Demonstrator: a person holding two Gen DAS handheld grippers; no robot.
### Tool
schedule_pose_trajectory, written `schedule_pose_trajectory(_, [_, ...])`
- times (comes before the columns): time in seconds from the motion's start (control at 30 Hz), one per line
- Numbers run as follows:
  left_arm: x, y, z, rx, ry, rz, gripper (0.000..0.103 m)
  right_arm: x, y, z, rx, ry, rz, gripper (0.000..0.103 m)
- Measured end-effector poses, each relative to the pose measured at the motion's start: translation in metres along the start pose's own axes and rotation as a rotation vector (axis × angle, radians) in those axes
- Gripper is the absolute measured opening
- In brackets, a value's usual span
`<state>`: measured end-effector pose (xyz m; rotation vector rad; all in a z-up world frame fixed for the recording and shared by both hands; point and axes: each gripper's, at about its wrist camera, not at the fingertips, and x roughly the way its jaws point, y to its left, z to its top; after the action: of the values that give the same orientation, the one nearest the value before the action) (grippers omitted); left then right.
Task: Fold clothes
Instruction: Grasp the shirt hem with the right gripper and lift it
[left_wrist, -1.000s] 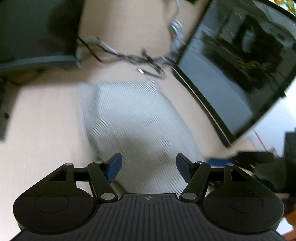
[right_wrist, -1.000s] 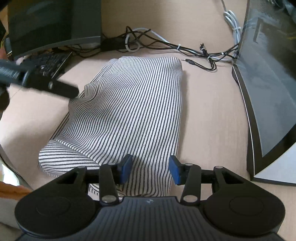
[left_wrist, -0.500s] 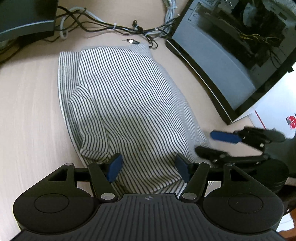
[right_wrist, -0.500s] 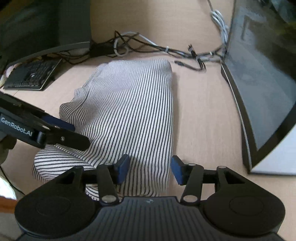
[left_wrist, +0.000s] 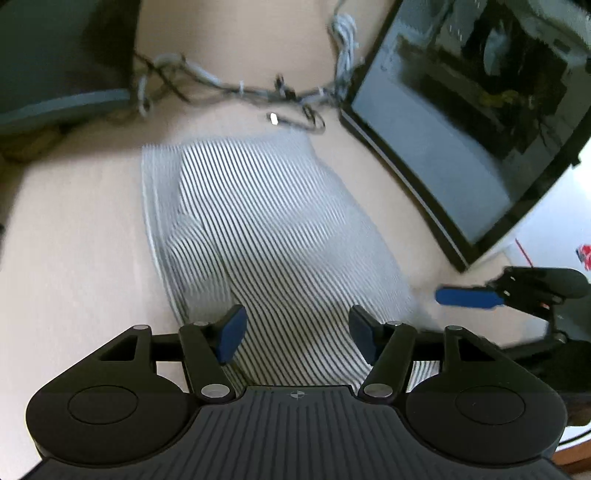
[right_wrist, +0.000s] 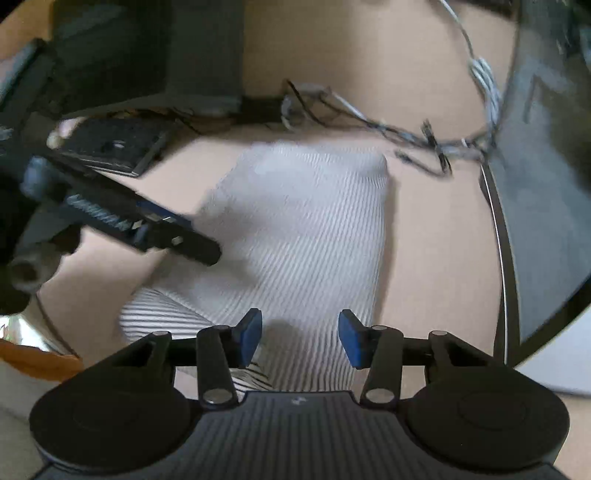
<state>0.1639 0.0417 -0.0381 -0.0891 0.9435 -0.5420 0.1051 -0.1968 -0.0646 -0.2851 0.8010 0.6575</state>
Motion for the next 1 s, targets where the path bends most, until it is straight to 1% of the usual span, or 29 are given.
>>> schedule_pose_trajectory(0.07, [-0.009, 0.003, 0.007, 0.003, -0.049, 0.046, 0.072, -0.003, 0.005, 0.0, -0.052, 0.01, 0.025, 0.047])
schedule_pose_trajectory(0.1, [-0.012, 0.006, 0.009, -0.002, -0.066, 0.075, 0.072, 0.002, 0.006, -0.005, -0.077, 0.035, 0.024, 0.049])
schedule_pose_trajectory(0.17, [-0.018, 0.011, 0.014, -0.013, -0.098, 0.132, 0.075, 0.012, 0.009, -0.016, -0.125, 0.088, 0.017, 0.056])
schedule_pose_trajectory(0.23, [-0.023, 0.016, 0.016, -0.015, -0.122, 0.181, 0.077, 0.009, 0.014, -0.022, -0.196, 0.114, 0.007, 0.056])
schedule_pose_trajectory(0.3, [-0.026, 0.019, 0.016, -0.005, -0.128, 0.212, 0.079, -0.005, 0.023, -0.022, -0.292, 0.105, 0.031, 0.056])
schedule_pose_trajectory(0.37, [-0.026, 0.018, 0.013, 0.001, -0.124, 0.223, 0.081, -0.014, 0.032, -0.019, -0.365, 0.09, 0.079, 0.061])
schedule_pose_trajectory(0.43, [-0.027, 0.017, 0.01, 0.008, -0.12, 0.232, 0.081, -0.016, 0.04, -0.018, -0.431, 0.075, 0.109, 0.061])
schedule_pose_trajectory(0.5, [-0.027, 0.016, 0.008, 0.008, -0.116, 0.225, 0.082, -0.008, 0.046, -0.02, -0.494, 0.057, 0.104, 0.061])
schedule_pose_trajectory(0.6, [-0.03, 0.015, 0.006, 0.008, -0.117, 0.219, 0.083, 0.009, 0.052, -0.018, -0.567, 0.051, 0.084, 0.062])
schedule_pose_trajectory(0.63, [-0.031, 0.014, 0.005, 0.008, -0.119, 0.217, 0.084, 0.013, 0.055, -0.018, -0.607, 0.047, 0.076, 0.062])
schedule_pose_trajectory(0.73, [-0.036, 0.014, 0.003, 0.003, -0.149, 0.215, 0.085, 0.02, 0.074, -0.025, -0.791, 0.031, 0.067, 0.061])
schedule_pose_trajectory(0.77, [-0.038, 0.014, 0.002, 0.0, -0.163, 0.213, 0.085, 0.023, 0.078, -0.026, -0.818, 0.036, 0.077, 0.062])
schedule_pose_trajectory(0.83, [-0.045, 0.016, -0.001, 0.012, -0.191, 0.215, 0.086, 0.028, 0.083, -0.026, -0.838, 0.041, 0.069, 0.06])
schedule_pose_trajectory(0.87, [-0.049, 0.018, -0.003, 0.02, -0.203, 0.211, 0.087, 0.031, 0.083, -0.025, -0.841, 0.039, 0.06, 0.048])
schedule_pose_trajectory(0.9, [-0.054, 0.02, -0.006, 0.028, -0.216, 0.206, 0.089, 0.033, 0.081, -0.021, -0.817, 0.038, 0.051, 0.041])
schedule_pose_trajectory(0.93, [-0.058, 0.021, -0.011, 0.05, -0.224, 0.201, 0.092, 0.035, 0.073, -0.012, -0.73, 0.059, 0.067, 0.036])
schedule_pose_trajectory(0.97, [-0.063, 0.022, -0.016, 0.074, -0.232, 0.196, 0.093, 0.038, 0.062, -0.001, -0.612, 0.089, 0.097, 0.034])
schedule_pose_trajectory(1.0, [-0.068, 0.023, -0.021, 0.097, -0.24, 0.191, 0.095, 0.041, 0.046, 0.01, -0.458, 0.132, 0.144, 0.034])
